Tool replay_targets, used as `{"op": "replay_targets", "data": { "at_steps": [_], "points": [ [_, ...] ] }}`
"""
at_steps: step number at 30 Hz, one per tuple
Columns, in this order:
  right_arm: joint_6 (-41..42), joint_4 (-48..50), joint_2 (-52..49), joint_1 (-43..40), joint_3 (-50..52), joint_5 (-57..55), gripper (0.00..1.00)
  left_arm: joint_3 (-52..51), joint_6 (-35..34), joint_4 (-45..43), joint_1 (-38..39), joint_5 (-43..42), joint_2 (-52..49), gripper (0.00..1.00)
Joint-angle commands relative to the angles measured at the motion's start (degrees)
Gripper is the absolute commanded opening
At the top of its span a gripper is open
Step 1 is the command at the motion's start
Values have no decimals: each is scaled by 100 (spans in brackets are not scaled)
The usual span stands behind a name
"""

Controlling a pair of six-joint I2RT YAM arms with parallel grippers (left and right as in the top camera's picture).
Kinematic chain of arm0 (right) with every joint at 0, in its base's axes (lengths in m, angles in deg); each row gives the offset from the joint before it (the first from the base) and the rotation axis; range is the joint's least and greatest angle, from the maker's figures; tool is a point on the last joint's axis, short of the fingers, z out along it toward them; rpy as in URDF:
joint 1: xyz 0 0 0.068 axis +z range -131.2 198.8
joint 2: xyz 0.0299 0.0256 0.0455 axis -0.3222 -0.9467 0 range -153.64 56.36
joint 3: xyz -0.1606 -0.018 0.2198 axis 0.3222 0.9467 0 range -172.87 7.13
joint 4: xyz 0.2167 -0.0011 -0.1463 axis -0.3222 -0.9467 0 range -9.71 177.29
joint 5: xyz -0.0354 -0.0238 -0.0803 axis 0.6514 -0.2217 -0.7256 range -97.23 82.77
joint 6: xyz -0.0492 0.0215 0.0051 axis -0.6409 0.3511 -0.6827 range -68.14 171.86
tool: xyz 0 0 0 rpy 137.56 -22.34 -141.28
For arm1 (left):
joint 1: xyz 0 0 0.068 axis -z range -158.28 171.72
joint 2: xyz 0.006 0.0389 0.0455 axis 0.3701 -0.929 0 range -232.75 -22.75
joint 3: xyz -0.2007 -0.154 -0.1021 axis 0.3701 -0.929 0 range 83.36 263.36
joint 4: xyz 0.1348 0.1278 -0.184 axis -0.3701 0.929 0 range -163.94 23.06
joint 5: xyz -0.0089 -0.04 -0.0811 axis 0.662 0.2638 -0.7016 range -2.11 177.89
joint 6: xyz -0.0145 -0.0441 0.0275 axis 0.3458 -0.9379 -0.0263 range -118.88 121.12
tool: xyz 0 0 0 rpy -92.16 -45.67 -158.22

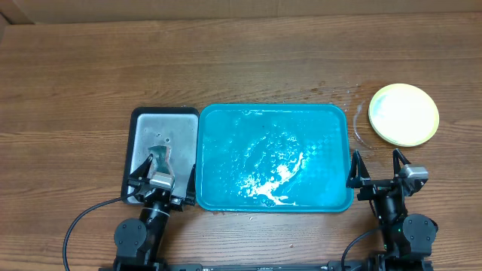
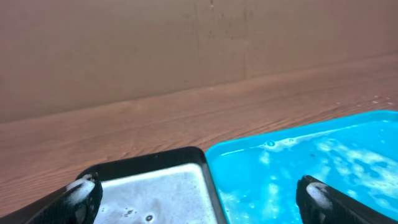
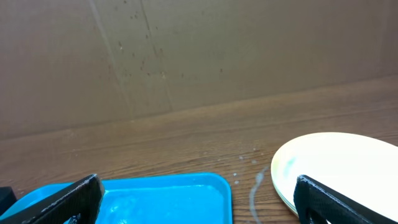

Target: Clean dirty plates on tray and stack at the side

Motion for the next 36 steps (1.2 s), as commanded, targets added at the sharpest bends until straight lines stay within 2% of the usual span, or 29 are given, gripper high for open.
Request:
{"op": "replay_targets", "data": {
  "at_steps": [1,6,10,20,36],
  "points": [
    [-35,28,50,26,61,-37,100,-26,105,44,-37,229,66,100],
    [-35,28,50,26,61,-37,100,-26,-702,50,-37,343,66,100],
    [-35,28,50,26,61,-37,99,-26,-872,52,-35,348,66,100],
    [-35,28,50,26,61,-37,100,-26,-616,50,-35,313,66,100],
    [-35,28,50,26,61,-37,100,-24,-621,37,-35,278,63,99]
  ]
}}
